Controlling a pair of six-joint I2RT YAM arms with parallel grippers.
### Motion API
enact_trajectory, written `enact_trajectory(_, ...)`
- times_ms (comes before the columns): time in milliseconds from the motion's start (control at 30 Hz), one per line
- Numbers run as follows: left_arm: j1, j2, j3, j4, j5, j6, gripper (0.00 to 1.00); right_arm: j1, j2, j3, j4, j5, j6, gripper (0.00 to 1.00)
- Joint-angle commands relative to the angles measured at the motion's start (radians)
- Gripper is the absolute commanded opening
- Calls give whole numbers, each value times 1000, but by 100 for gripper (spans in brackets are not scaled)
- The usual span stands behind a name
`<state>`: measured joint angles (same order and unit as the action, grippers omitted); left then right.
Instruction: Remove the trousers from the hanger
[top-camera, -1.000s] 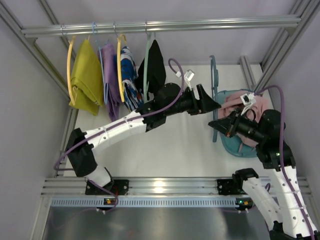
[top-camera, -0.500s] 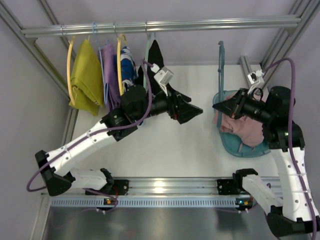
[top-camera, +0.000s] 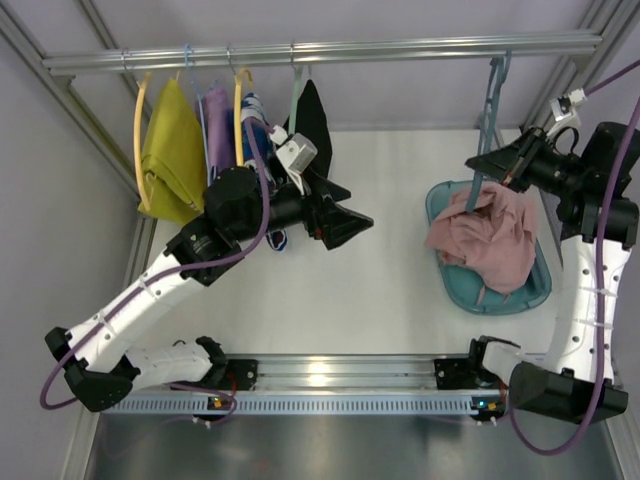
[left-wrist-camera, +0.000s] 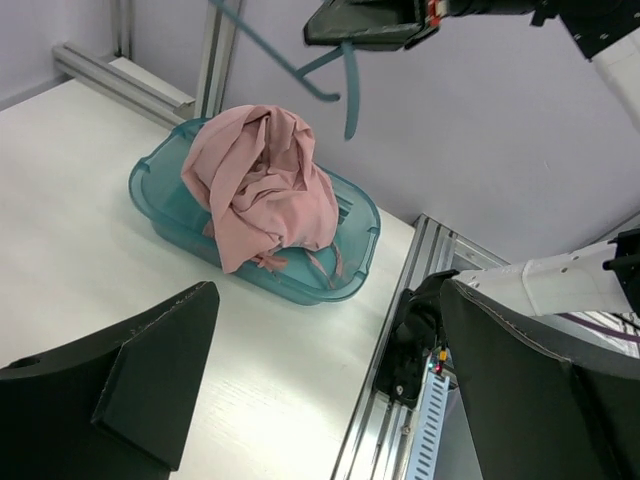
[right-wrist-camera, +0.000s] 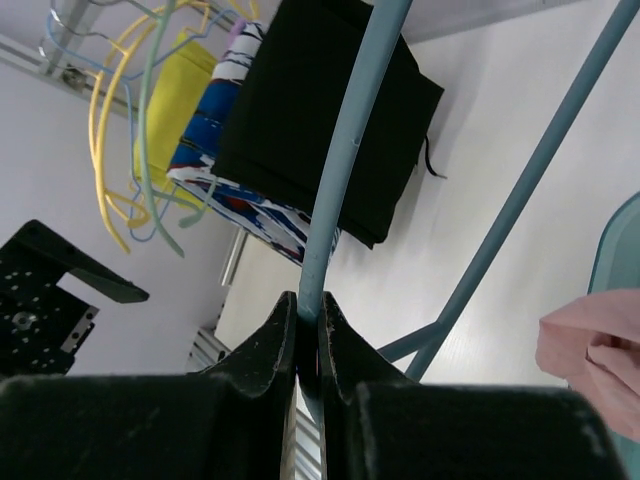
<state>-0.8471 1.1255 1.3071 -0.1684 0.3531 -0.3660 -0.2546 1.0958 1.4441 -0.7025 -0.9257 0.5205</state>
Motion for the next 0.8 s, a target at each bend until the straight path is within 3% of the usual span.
enact_trajectory(0, 29, -49, 40, -25, 35, 13, 99, -40, 13, 111, -3, -82, -8, 0)
enact_trajectory(267, 40, -73, 38, -45, 24, -5, 99, -119, 188, 274, -213, -165, -54, 0)
enact_trajectory(767, 52, -84, 20, -42, 26, -27, 98, -248, 328, 364, -189, -297, 1, 0)
